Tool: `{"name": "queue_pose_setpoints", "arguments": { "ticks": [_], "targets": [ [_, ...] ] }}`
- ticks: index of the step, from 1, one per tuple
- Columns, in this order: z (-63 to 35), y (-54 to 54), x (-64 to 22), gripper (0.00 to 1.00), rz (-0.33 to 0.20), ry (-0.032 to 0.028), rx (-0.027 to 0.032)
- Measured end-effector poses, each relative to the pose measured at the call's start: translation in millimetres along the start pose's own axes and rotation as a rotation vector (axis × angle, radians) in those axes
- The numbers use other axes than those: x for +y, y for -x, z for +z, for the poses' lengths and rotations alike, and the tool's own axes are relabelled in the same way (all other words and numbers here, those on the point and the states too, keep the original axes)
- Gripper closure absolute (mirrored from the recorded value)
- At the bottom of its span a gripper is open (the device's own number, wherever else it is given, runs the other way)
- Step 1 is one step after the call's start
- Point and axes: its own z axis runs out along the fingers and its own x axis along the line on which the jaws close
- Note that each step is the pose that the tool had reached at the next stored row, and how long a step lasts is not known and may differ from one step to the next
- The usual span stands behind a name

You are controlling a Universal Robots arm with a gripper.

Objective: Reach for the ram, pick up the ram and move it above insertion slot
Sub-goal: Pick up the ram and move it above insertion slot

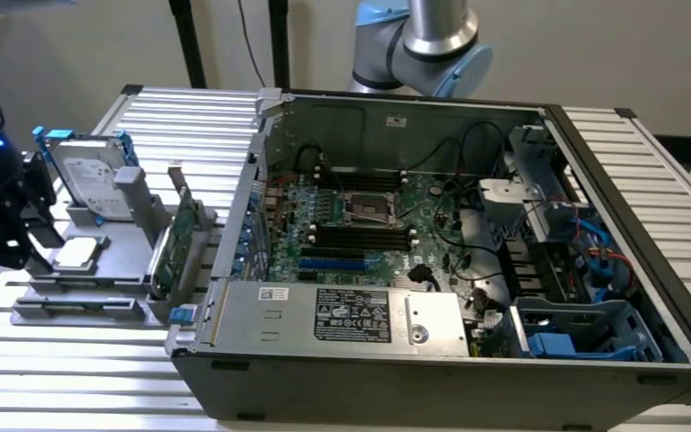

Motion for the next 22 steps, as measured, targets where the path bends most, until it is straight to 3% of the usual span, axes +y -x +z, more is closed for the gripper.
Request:
{"name": "queue_pose_setpoints", "arguments": {
  "ticks": [22],
  "targets": [
    [39.9, -2.9, 0.2, 0.58, 0.045, -0.0009, 0.0000]
  ]
}}
